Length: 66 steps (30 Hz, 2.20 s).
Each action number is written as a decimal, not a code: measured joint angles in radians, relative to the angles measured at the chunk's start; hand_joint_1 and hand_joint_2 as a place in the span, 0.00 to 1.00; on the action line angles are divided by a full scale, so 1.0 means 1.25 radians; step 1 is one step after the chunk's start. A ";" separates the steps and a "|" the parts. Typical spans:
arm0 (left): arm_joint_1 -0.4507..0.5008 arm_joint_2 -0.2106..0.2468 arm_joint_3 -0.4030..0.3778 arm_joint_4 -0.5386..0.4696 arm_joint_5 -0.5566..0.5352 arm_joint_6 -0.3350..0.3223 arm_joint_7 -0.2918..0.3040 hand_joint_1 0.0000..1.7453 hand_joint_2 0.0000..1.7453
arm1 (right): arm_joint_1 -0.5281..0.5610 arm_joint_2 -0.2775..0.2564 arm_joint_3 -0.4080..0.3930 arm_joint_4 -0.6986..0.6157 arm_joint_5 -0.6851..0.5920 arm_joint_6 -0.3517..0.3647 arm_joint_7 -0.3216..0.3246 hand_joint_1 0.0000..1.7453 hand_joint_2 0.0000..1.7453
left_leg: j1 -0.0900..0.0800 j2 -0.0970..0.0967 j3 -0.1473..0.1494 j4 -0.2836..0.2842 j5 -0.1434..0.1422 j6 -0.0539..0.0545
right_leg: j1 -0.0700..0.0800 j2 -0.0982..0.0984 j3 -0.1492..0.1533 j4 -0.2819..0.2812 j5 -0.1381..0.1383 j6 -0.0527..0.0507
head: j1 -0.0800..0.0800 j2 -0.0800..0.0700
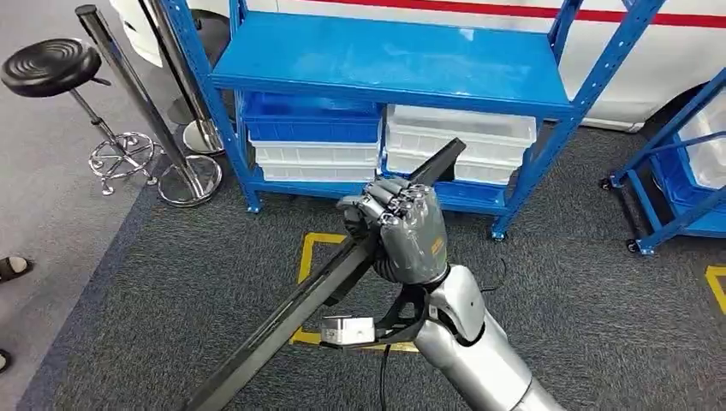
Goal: Take the parts from the cabinet and place them on the table.
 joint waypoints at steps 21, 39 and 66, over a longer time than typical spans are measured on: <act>-0.002 0.006 -0.008 0.000 0.004 0.002 -0.002 0.00 1.00 | -0.001 0.007 0.001 0.000 0.019 -0.007 0.004 1.00 1.00 | 0.002 -0.009 0.087 0.015 -0.102 -0.039 | 0.005 -0.006 0.031 -0.221 0.162 -0.028 | 0.000 0.000; -0.001 0.005 -0.018 0.000 0.019 0.005 -0.011 0.00 1.00 | -0.022 0.009 0.002 0.012 0.027 0.002 -0.014 1.00 1.00 | -0.003 -0.002 -0.090 0.020 0.079 -0.034 | 0.017 -0.002 0.211 -0.270 0.021 -0.036 | 0.000 0.000; 0.002 0.005 -0.033 0.000 0.026 0.024 -0.028 0.00 1.00 | -0.020 0.002 0.005 0.013 0.035 0.011 -0.026 1.00 1.00 | -0.008 -0.006 -0.028 0.036 -0.007 -0.010 | 0.015 -0.005 0.149 -0.245 0.056 -0.027 | -0.001 0.000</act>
